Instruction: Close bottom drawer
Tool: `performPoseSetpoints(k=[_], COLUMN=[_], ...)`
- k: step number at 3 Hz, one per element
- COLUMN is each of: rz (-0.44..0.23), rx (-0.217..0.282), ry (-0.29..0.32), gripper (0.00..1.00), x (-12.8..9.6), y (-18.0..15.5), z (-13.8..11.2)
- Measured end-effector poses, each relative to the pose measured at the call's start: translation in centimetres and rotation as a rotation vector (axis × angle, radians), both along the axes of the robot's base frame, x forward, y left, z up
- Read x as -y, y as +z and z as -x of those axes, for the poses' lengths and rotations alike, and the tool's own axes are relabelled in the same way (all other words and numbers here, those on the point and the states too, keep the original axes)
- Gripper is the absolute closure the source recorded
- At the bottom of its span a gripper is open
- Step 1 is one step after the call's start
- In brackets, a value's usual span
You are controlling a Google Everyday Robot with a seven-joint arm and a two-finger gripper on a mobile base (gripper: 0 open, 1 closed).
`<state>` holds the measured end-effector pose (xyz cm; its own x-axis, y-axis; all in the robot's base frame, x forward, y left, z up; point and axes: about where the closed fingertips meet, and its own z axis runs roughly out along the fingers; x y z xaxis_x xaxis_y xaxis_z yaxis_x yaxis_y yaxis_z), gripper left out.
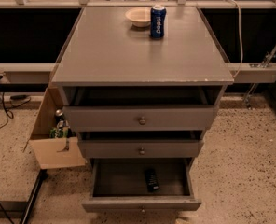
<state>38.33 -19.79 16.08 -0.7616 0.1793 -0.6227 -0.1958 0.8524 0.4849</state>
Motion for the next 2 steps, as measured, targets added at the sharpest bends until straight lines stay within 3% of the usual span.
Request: performPoseSetpoints(k=[1,2], rz=[-0.012,-0.019], rx=[0.086,0.080], ry=[-0.067,-0.066], gripper=[1.00,1.00], x=[0.01,-0.40], y=[-1.40,-1.60], z=[-1.56,-1.44])
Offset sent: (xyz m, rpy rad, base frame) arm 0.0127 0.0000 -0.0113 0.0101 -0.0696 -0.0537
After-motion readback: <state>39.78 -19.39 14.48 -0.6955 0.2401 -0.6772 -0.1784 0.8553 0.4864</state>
